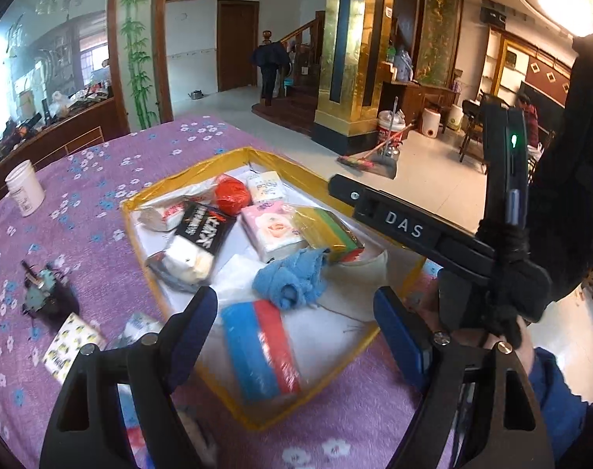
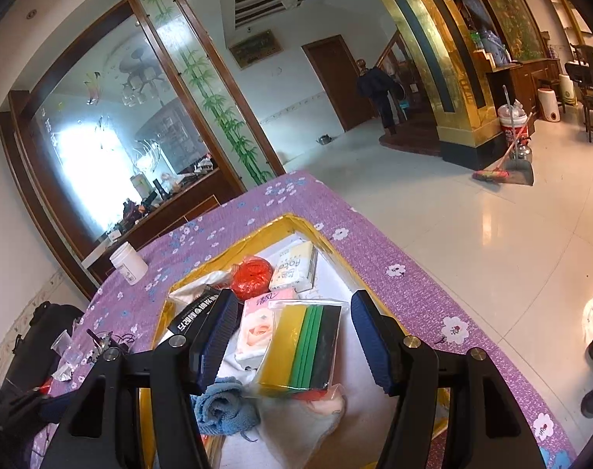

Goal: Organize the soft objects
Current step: 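Move both grippers back over the remaining items on the table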

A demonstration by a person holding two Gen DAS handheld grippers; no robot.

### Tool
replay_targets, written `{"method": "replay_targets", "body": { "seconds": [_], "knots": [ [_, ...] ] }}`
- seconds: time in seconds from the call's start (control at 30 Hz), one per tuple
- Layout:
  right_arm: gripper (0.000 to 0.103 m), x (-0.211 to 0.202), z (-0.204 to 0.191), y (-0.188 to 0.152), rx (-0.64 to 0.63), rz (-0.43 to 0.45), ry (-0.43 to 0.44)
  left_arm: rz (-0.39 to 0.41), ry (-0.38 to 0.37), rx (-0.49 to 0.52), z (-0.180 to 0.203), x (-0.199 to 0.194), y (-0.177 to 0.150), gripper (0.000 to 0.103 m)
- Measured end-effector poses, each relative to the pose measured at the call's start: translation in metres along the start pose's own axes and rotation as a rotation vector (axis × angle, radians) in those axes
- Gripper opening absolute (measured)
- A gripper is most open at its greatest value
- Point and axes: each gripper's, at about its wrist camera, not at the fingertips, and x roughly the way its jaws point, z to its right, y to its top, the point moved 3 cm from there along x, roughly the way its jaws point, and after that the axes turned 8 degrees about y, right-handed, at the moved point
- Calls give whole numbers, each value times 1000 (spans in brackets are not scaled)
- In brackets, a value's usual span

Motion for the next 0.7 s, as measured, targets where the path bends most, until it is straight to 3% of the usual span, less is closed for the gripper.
{"method": "replay_targets", "body": {
  "seconds": [0.13, 0.37, 0.7],
  "knots": [
    [65, -12, -19, -11, -21, -11, 37, -5, 5, -21, -16, -14, -8, 82],
    [66, -18, -77, -49, -111, -121, 164, -28, 51, -77, -60, -24, -34, 82],
    [67, -15, -114, -92, -193, -211, 275, -75, 165, -209, -153, -29, -70, 82]
  ]
}}
